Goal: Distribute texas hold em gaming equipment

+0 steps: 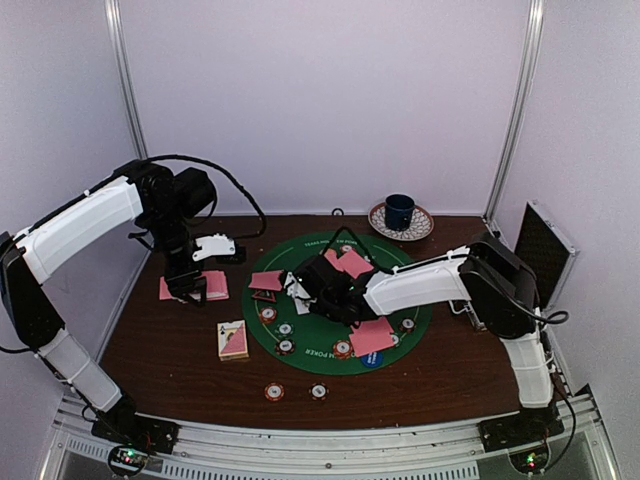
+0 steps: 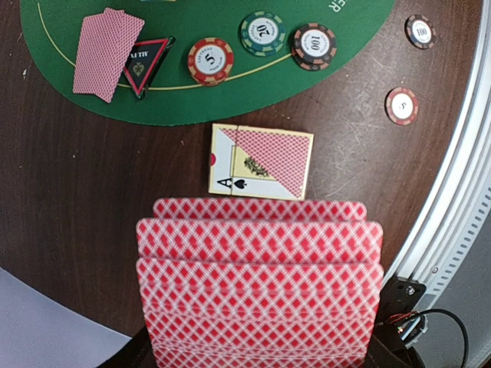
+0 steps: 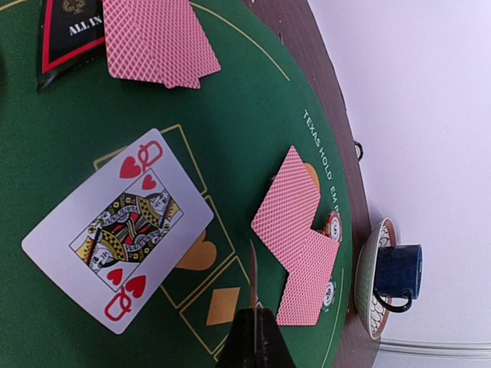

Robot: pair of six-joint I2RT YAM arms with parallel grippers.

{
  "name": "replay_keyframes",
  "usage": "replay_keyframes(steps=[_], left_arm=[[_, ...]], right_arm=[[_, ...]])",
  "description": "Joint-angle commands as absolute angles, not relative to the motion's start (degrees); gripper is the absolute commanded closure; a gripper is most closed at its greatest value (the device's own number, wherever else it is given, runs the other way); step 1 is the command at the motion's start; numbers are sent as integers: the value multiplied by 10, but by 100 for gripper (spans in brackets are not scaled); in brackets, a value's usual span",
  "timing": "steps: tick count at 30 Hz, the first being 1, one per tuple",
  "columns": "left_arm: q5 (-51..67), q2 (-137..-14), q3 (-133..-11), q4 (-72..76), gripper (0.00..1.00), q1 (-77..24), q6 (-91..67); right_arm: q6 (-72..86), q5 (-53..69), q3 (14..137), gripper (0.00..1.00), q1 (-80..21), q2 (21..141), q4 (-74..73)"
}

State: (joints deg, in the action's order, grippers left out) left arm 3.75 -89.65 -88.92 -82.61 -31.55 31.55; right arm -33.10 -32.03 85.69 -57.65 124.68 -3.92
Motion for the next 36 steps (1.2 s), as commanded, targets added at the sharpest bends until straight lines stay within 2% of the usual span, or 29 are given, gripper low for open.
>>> replay_keyframes(steps=[1, 6, 7, 10, 12, 18, 21, 30, 36], left_arm=[[39, -883, -903, -830, 100, -311, 313], [37, -882, -904, -831, 100, -311, 313], [37, -883, -904, -831, 100, -311, 313], [38, -884, -904, -831, 100, -311, 313], [38, -886, -905, -831, 100, -311, 313], [39, -888, -907, -832, 100, -311, 313], [39, -888, -908, -832, 100, -311, 313], [39, -884, -906, -835, 100, -311, 313], [39, -884, -904, -836, 100, -311, 314]], right_arm=[[-347, -331, 867, 100, -573, 1272, -17], [-341, -324, 862, 100, -573, 1279, -12], [-339, -324, 864, 96, -572, 1280, -13], [-329, -314, 862, 76, -573, 1275, -23], [-316, -303, 859, 67, -573, 1267, -33], [-309, -309, 847, 15, -577, 1255, -30], [-302, -313, 842, 1, -577, 1246, -27], [-233, -301, 844, 1, -575, 1213, -58], [-134, -240, 840, 0, -555, 1169, -111]])
